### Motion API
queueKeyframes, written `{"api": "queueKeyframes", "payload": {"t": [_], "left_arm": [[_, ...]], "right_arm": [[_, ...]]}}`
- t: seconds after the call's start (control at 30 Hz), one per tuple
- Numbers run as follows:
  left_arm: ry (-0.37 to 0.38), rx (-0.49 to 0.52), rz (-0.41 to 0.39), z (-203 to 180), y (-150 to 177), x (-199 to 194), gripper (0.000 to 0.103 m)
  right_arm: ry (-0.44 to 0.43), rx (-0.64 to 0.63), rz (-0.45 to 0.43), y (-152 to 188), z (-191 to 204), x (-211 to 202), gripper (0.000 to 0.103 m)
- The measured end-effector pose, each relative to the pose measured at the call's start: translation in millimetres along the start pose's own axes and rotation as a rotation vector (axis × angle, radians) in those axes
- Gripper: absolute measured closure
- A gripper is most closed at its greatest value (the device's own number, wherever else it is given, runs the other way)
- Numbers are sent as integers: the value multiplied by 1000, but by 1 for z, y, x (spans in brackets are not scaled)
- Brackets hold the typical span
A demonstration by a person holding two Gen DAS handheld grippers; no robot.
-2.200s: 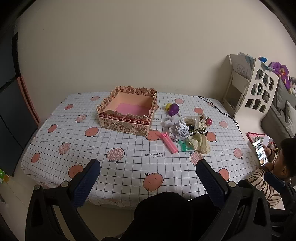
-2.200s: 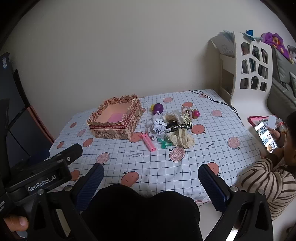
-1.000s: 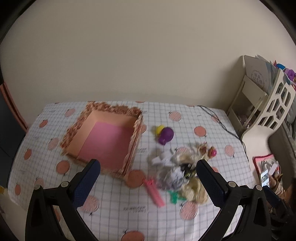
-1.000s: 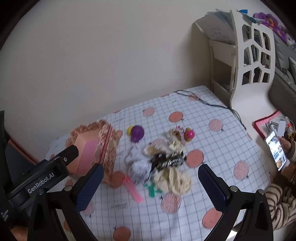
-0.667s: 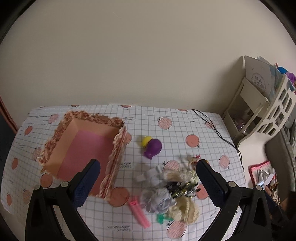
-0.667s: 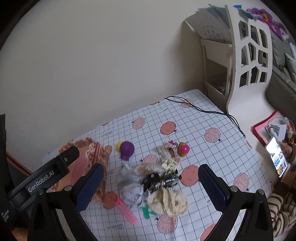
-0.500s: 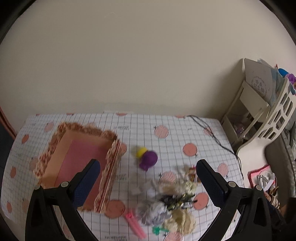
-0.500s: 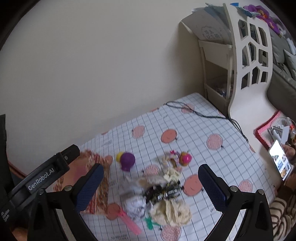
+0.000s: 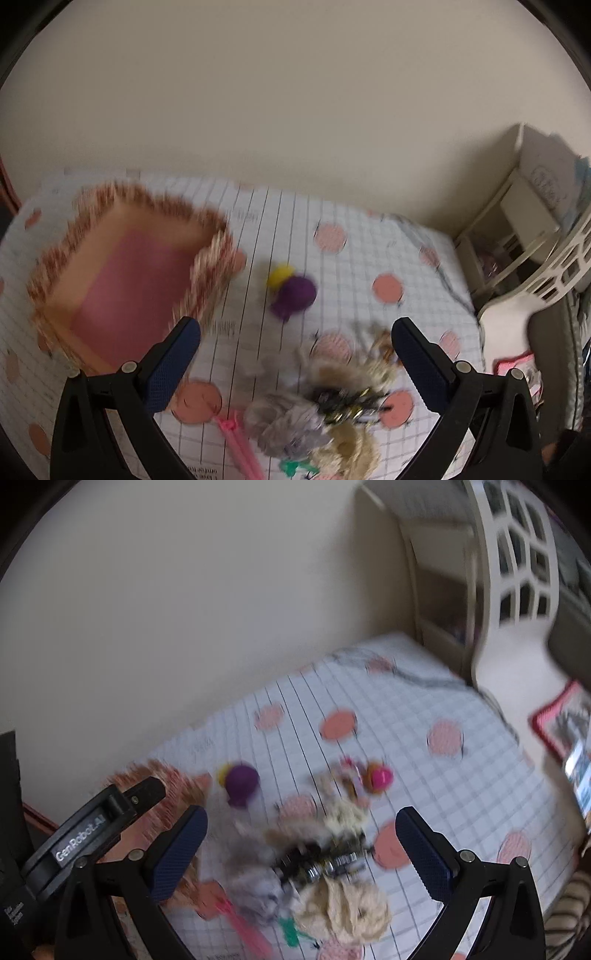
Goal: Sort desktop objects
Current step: 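Move both tools toward the pile of items beside the pink box, then grasp the crumpled grey paper with the left tool while the right tool grasps the cream lace fabric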
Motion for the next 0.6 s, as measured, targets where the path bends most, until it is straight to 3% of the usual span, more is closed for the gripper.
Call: {"api": "queueKeyframes", "payload": {"t": [0.2, 0.4, 0.6], "left_arm": [[-21, -32, 109, 18, 49, 44, 0], [-29, -71, 110, 28, 67, 55, 0], [7, -62, 166, 29, 82, 65, 0]], "right_arm": [[46, 94, 106, 33, -29, 40, 0], [46, 120, 164, 48, -37, 57, 0], [136, 85, 237, 68, -48, 68, 0]]}}
Point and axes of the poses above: each gripper's, at about its wrist camera, not at the fingertips, and x roughly the way its jaws point, z to its left, y to its underside, the point moved 5 cm from there along x, roughly the way its jaws point, and after that the axes turned 1 degree about -y, right-handed, at the moved point
